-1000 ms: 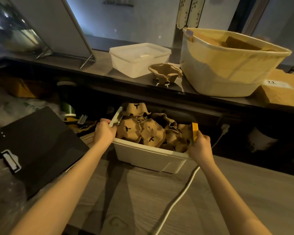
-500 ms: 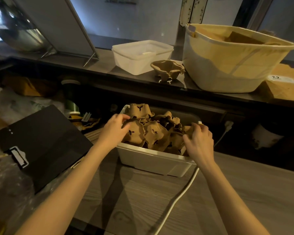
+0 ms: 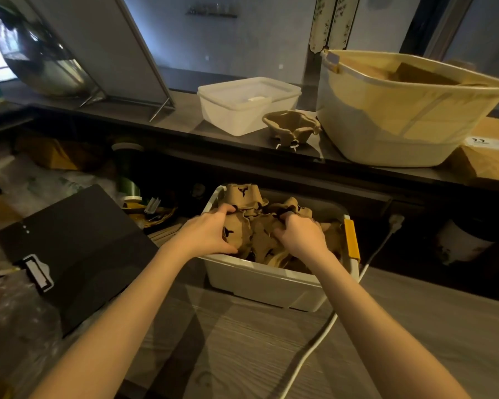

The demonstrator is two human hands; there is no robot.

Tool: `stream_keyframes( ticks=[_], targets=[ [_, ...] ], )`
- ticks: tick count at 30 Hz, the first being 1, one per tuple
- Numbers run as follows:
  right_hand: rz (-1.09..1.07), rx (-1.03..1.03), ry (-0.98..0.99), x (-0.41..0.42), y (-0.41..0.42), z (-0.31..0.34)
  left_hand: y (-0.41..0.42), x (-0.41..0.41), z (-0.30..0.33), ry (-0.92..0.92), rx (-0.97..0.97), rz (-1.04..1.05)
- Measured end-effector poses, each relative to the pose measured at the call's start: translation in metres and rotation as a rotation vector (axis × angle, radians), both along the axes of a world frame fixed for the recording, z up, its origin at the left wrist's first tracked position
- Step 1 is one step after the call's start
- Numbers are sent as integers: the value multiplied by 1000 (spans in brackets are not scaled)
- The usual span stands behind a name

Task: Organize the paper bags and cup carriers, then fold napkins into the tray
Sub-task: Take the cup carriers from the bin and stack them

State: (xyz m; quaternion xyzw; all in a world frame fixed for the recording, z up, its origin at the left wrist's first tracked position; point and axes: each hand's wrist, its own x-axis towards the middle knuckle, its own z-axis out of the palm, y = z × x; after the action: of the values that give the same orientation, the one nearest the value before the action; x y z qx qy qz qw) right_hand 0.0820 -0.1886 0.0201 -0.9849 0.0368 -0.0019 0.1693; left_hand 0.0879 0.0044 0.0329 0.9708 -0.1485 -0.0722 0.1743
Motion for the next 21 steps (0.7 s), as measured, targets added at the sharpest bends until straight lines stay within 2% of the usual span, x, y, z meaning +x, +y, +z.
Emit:
stream_keyframes(
  ticks=[4, 6, 11, 15, 21],
  targets=[
    [6, 180, 35, 4, -6, 6, 6, 5, 14, 64, -117, -9],
    [20, 289, 41, 3, -10, 14, 8, 8, 24, 101, -239, -8],
    [-5, 588, -62, -5, -20, 56, 2, 13, 52, 68, -587, -5],
    [-59, 663, -208, -12, -26, 86, -9, 12, 59, 93, -839, 41],
    [-16, 726, -275, -16, -19, 92, -31, 5, 51, -78, -745, -5]
  ],
)
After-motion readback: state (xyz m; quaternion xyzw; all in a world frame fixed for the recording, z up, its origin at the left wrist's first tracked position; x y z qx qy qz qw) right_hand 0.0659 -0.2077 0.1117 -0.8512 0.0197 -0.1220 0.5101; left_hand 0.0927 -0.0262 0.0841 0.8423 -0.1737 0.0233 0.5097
